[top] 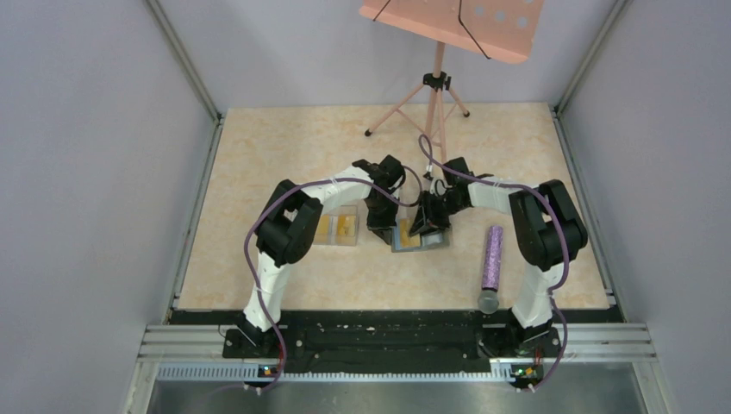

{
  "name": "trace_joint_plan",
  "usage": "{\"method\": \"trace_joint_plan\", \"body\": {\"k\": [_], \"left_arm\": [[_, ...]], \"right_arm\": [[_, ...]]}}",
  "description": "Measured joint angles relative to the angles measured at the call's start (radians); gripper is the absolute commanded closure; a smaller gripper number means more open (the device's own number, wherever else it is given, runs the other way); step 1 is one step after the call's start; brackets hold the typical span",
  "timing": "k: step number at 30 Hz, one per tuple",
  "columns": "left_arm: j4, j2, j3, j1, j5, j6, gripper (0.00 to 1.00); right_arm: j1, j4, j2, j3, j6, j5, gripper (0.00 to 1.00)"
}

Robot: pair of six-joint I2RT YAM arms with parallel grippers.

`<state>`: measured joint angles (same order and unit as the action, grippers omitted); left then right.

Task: Put the credit cards into the card holder
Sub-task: Insert the credit card into the card holder.

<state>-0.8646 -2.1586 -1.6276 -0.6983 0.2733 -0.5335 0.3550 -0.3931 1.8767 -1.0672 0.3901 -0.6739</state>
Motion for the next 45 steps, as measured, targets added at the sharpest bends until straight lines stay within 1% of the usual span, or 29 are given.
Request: {"method": "trace_joint_plan", "body": {"k": [5,8,13,16,19,23,26,33,35,41,44,45], "left_arm": [[-0.010,0.000,0.000,0.000,0.000,0.002,1.00],[-0.010,0.000,0.000,0.000,0.000,0.002,1.00],[-0.011,0.000,0.000,0.000,0.000,0.002,1.00],[-0.011,0.000,0.000,0.000,0.000,0.002,1.00],[-0.011,0.000,0.000,0.000,0.000,0.002,1.00],[-0.010,0.000,0.000,0.000,0.000,0.006,1.00],[-0.010,0.000,0.000,0.000,0.000,0.005,1.00],[-0.010,0.000,0.000,0.000,0.003,0.006,1.00],[-0.009,-0.002,0.000,0.000,0.010,0.006,1.00],[-0.016,-0.008,-0.007,0.002,0.024,0.010,1.00],[-0.016,-0.008,-0.007,0.002,0.024,0.011,1.00],[-0.016,-0.008,-0.007,0.002,0.024,0.012,0.99]], "right_arm": [[0.010,0.003,0.000,-0.005,0.014,-0.010,0.56],[0.012,0.003,0.000,-0.010,0.018,-0.024,0.50],[0.014,-0.004,-0.002,-0.015,0.019,-0.031,0.45],[0.015,-0.025,-0.009,-0.016,0.014,-0.015,0.40],[0.017,-0.055,-0.024,-0.022,0.004,0.011,0.38],[0.018,-0.084,-0.043,-0.022,-0.008,0.049,0.38],[0.019,-0.095,-0.044,-0.027,-0.014,0.062,0.42],[0.023,-0.099,-0.038,-0.029,-0.028,0.078,0.66],[0.024,-0.098,-0.032,-0.029,-0.028,0.076,0.70],[0.026,-0.094,-0.020,-0.029,-0.026,0.073,0.70],[0.026,-0.094,-0.020,-0.029,-0.023,0.071,0.66],[0.026,-0.094,-0.020,-0.029,-0.023,0.071,0.62]]}}
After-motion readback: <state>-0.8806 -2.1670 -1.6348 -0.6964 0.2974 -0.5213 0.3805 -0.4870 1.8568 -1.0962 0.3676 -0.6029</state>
